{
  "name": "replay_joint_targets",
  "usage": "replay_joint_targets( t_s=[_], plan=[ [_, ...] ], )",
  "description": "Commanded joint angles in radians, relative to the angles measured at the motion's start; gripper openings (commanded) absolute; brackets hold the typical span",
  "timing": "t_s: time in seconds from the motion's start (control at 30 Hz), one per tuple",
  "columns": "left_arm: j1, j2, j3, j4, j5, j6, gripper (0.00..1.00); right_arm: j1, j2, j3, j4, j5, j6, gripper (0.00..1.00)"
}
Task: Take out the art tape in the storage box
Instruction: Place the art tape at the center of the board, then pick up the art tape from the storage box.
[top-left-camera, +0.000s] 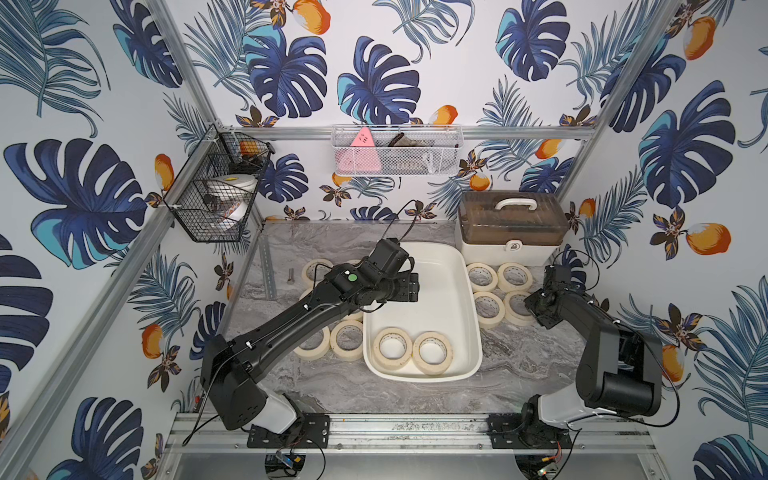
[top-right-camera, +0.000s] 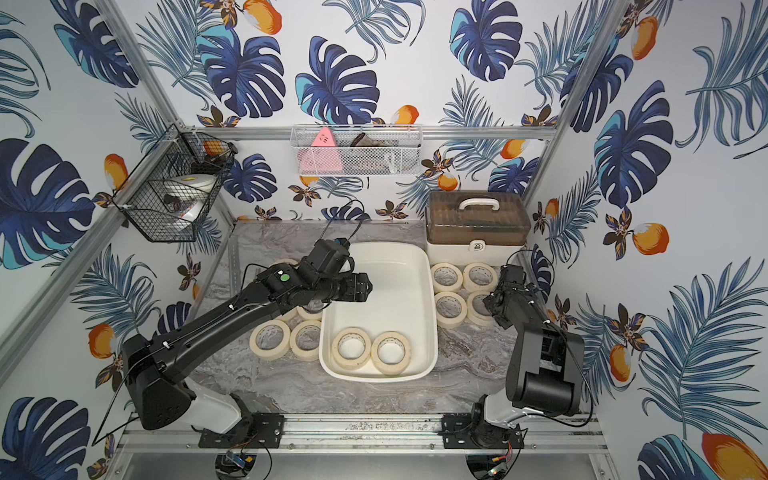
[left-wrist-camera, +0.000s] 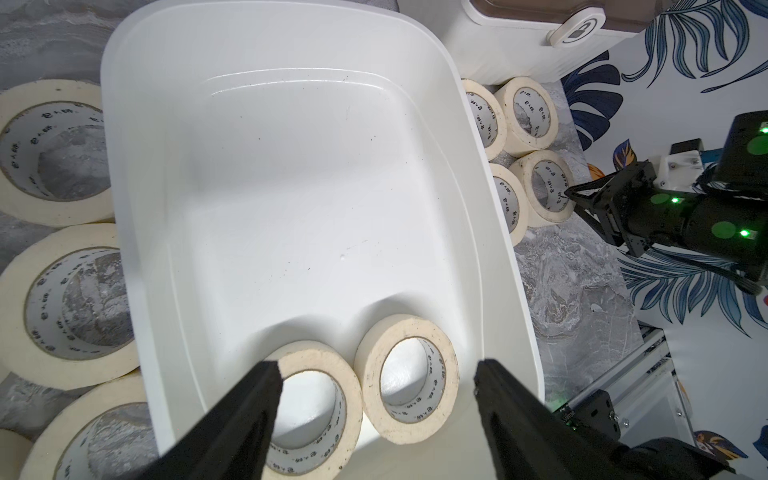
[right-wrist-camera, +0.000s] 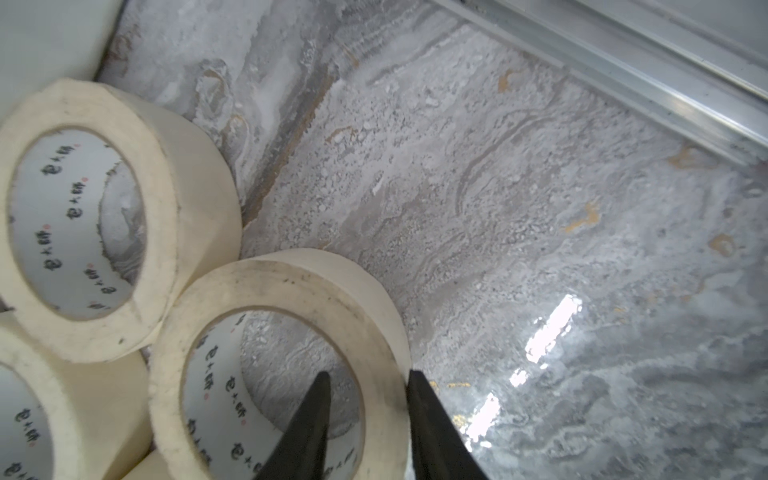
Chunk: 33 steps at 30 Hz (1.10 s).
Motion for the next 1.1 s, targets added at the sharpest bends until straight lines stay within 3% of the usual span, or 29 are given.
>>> replay_joint_targets(
  t_s=[0.0,0.37,0.57,0.7,0.83,1.07],
  plan=[
    [0.005,0.0,0.013,-0.017,-0.006,0.034,0.82,0.001,-0.034,0.021,-0.004,-0.041,-0.051,0.37],
    [0.009,0.043,0.022,-0.089,-0.01,0.157,0.81,0.012,-0.153,0.091,-0.078,-0.231,-0.113,0.48],
    [0.01,0.074,-0.001,-0.135,0.014,0.239,0.79,0.025,-0.288,0.035,0.021,-0.449,-0.07,0.56],
    [0.008,0.115,-0.035,-0.17,0.03,0.272,0.77,0.06,-0.267,0.098,-0.045,-0.559,-0.085,0.61],
    [0.0,0.138,-0.094,-0.171,0.025,0.287,0.75,0.156,-0.225,0.198,-0.204,-0.478,-0.169,0.63],
    [-0.022,0.192,-0.153,-0.173,0.013,0.315,0.7,0.271,-0.262,0.199,-0.242,-0.426,-0.191,0.65]
  ],
)
